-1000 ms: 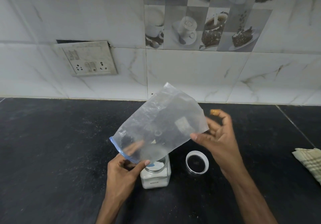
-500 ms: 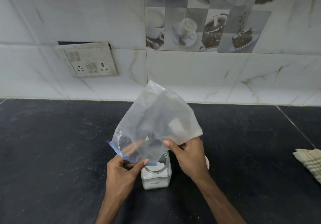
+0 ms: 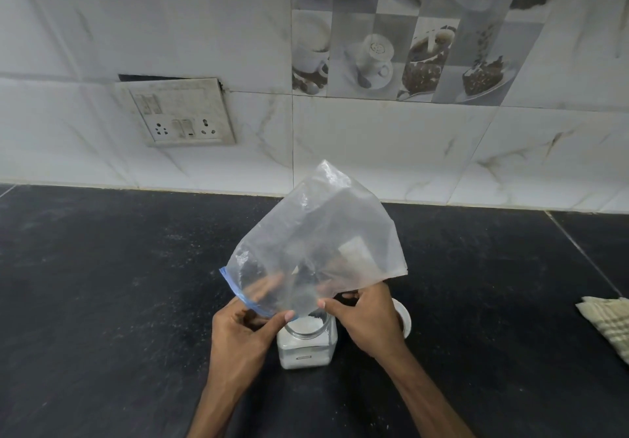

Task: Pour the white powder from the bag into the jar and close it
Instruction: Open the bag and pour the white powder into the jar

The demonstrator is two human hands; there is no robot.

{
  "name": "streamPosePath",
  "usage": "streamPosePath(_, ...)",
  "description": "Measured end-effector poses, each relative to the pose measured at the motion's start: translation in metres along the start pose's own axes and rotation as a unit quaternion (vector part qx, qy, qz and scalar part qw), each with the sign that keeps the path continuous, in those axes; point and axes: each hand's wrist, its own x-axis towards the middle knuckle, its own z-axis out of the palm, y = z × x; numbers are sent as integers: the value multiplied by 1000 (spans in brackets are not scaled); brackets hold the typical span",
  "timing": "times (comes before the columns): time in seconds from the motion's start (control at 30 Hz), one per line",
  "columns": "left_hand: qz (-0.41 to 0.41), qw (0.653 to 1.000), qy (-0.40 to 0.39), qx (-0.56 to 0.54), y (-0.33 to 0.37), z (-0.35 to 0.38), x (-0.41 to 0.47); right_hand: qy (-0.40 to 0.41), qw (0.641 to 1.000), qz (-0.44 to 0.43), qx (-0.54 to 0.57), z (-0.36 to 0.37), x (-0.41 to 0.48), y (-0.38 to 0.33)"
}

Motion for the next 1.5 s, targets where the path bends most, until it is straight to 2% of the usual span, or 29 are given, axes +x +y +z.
streamPosePath(0.17,9,1000,8,11,1,1,0,58,994,20,92,5,-1,0)
streamPosePath(0.27,10,1000,5,5,1,0,1,36,999,-15,36,6,0,-1)
streamPosePath(0.5,10,1000,1,-1,-3,-1,1,53,995,22,85,2,-1,4)
streamPosePath(0.63,16,1000,-6,-2,-2,-1,1,53,998,-12,31,0,0,-3)
streamPosePath(0.77,30,999,11,16,-6,-3,3,47,993,52,93,0,-4,-3)
streamPosePath(0.9,49,999,5,14,0,-4,6,19,999,36,16,-4,-3,-5)
streamPosePath(1.03,104,994,13,14,20,-10,12,31,997,59,40,-28,-9,-11)
streamPosePath(1.17,166,985,15,45,49,-24,17,85,984,-45,152,-75,-14,-25)
streamPosePath(1.23,207,976,2,64,68,-34,19,97,973,-117,174,-106,-15,-45)
streamPosePath(1.3,248,967,-7,67,87,-42,22,111,966,-190,139,-130,-21,-73)
streamPosePath(1.37,269,960,-16,73,99,-48,24,108,961,-249,44,-140,-25,-100)
streamPosePath(1.5,304,944,-26,122,118,-50,28,86,946,-257,-177,-111,-25,-133)
